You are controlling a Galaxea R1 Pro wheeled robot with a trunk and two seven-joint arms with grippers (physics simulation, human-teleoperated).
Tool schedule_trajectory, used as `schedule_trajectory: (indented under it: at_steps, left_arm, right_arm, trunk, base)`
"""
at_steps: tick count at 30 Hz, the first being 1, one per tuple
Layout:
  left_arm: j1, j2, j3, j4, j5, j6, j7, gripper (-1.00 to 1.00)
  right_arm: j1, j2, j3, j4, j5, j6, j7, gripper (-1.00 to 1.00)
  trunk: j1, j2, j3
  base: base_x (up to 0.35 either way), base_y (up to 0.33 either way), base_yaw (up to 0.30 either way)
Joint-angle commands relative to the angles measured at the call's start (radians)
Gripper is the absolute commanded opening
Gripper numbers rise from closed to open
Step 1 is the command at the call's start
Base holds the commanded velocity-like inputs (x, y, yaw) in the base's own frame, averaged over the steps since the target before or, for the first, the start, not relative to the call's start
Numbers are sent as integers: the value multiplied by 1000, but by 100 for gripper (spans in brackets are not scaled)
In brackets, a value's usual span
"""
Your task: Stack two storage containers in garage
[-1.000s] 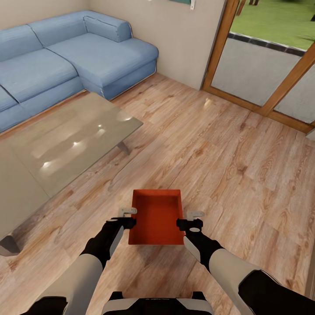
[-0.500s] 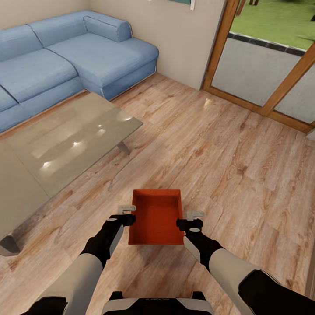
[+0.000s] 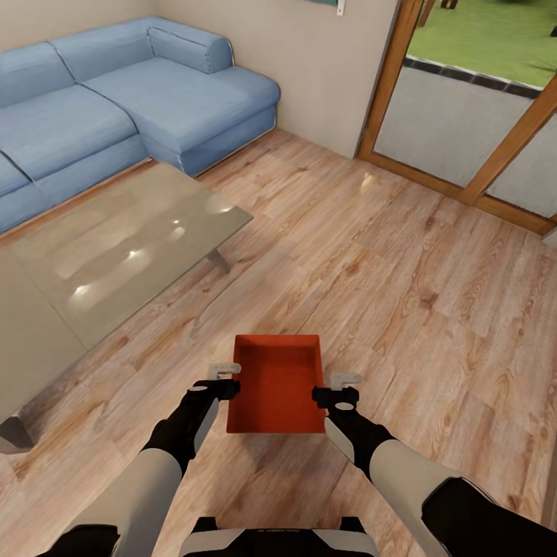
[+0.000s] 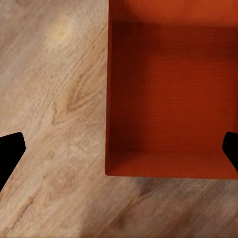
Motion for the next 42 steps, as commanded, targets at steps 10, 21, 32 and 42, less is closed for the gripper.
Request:
schedule_trajectory:
  at_steps: [10, 21, 32, 42]
  left_arm:
    - [0, 2, 3, -2, -8, 6, -7, 100]
    - [0, 2, 2, 0, -8, 5, -5, 100]
    - [0, 1, 3, 1, -9, 6, -5, 100]
    - [0, 1, 3, 6, -9, 6, -5, 100]
  right_arm:
    - [-1, -2, 10, 0, -10, -2, -5, 100]
    - [-1, -2, 10, 0, -8, -1, -4, 100]
    - [-1, -2, 10, 0, -9, -1, -4, 100]
    - [-1, -2, 10, 0, -9, -1, -4, 100]
  trunk:
    - [27, -50, -23]
    - [69, -127, -57]
    - [111, -204, -92]
    - [150, -274, -123]
  base:
    - [0, 0, 0]
    - [0, 0, 0]
    - [0, 0, 0]
    - [0, 0, 0]
